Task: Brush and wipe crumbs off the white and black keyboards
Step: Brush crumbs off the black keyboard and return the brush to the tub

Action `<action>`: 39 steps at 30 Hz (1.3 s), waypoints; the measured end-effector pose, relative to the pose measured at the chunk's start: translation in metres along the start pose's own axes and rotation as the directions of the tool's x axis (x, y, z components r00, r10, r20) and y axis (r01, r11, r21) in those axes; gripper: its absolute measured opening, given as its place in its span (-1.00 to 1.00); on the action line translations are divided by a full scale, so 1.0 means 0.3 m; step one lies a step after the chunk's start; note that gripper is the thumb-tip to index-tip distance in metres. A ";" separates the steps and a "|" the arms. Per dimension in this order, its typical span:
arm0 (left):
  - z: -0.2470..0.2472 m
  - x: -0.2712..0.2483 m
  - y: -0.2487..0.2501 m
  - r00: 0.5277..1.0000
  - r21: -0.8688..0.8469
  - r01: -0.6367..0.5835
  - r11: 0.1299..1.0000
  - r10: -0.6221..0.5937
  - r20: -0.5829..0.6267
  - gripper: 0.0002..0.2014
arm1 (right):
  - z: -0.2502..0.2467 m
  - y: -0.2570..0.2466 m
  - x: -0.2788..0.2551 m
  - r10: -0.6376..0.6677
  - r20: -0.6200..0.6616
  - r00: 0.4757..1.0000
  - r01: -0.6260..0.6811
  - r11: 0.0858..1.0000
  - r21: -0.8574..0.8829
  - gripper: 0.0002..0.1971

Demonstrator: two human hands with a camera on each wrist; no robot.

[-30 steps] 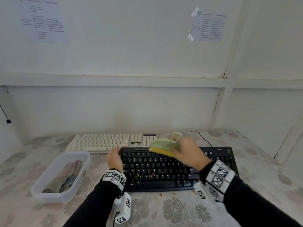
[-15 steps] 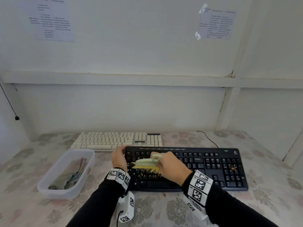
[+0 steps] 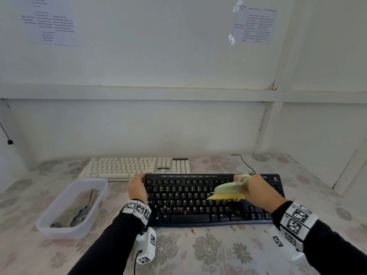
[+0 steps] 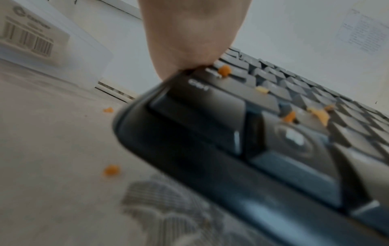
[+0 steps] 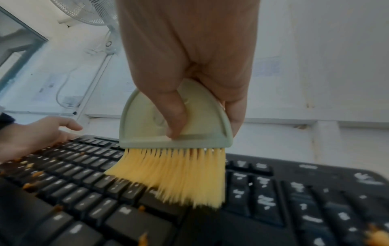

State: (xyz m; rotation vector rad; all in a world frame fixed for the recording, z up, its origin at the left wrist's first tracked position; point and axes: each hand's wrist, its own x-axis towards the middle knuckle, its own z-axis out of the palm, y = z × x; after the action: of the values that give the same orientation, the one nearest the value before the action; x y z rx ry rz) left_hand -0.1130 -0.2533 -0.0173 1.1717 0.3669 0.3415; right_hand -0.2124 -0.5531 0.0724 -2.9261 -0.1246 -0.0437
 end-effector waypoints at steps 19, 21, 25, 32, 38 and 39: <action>0.012 -0.038 0.033 0.997 -0.013 -0.074 0.997 0.074 -0.012 -0.69 | 0.105 -0.446 0.143 -0.444 0.003 0.896 0.436 0.883 0.175 -0.63; 0.013 -0.043 0.036 0.998 -0.014 -0.054 0.998 0.054 -0.021 -0.71 | 0.121 -0.421 0.143 -0.442 0.007 0.897 0.434 0.884 0.172 -0.55; 0.008 -0.035 0.030 1.000 -0.003 0.004 1.000 -0.004 -0.012 -0.75 | 0.119 -0.335 0.130 -0.389 -0.012 0.921 0.386 0.906 0.173 -0.56; 0.006 -0.034 0.032 1.000 0.032 -0.001 0.999 0.002 -0.022 -0.76 | 0.053 -0.154 0.083 -0.195 0.023 0.981 0.190 0.973 0.133 -0.59; 0.006 -0.044 0.038 1.000 0.044 -0.016 0.999 0.017 -0.017 -0.73 | -0.035 -0.012 0.048 0.027 0.079 0.996 -0.028 1.000 0.012 -0.79; 0.004 -0.040 0.035 1.000 0.043 -0.007 0.999 0.008 -0.021 -0.73 | -0.047 -0.006 0.048 0.053 0.081 0.995 -0.052 0.998 -0.017 -0.85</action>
State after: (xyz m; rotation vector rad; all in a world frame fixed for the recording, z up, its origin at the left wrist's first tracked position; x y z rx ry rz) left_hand -0.1238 -0.2559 -0.0057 1.2124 0.3902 0.3542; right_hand -0.1984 -0.5533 0.0872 -2.9452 -0.0600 0.0837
